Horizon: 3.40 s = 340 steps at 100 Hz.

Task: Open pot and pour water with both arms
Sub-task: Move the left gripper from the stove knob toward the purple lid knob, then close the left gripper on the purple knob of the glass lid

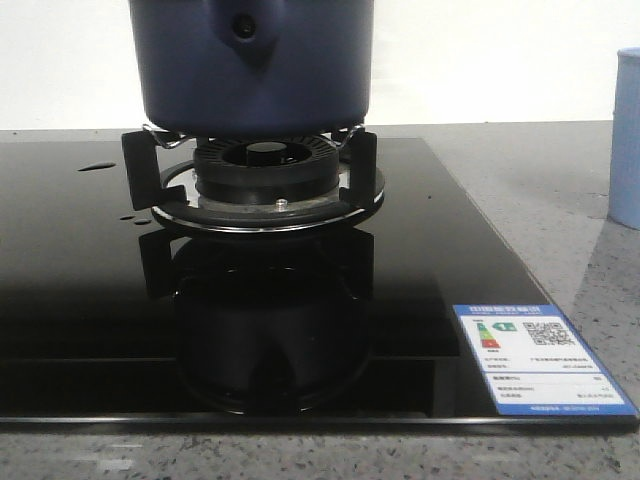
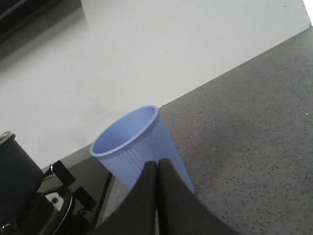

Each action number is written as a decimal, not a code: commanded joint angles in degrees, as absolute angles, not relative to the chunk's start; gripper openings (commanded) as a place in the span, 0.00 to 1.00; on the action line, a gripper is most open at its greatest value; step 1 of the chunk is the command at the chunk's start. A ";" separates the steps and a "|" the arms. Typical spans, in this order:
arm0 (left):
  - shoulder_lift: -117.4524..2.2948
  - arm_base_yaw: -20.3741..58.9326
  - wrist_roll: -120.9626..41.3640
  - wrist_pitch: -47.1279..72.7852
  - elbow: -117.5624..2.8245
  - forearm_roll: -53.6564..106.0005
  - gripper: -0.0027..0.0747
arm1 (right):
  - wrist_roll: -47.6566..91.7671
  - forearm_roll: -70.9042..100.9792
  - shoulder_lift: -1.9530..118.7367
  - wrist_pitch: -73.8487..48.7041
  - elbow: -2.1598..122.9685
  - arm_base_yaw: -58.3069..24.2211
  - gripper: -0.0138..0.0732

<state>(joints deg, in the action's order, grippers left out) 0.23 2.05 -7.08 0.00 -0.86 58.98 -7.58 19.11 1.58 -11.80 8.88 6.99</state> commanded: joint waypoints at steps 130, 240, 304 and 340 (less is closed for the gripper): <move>-58.56 10.30 -83.49 50.46 -51.49 78.94 0.47 | 42.65 50.18 40.91 -55.16 46.17 7.23 0.10; -83.74 10.89 -107.70 54.93 -67.22 97.62 0.81 | 46.20 52.67 38.72 -53.36 52.52 6.07 0.89; -92.46 14.30 -107.82 51.45 -70.78 99.85 0.81 | 46.20 52.67 38.31 -53.50 52.52 6.07 0.89; -92.56 14.30 -107.82 51.79 -70.77 102.09 0.60 | 46.20 52.67 38.31 -53.44 52.52 6.07 0.89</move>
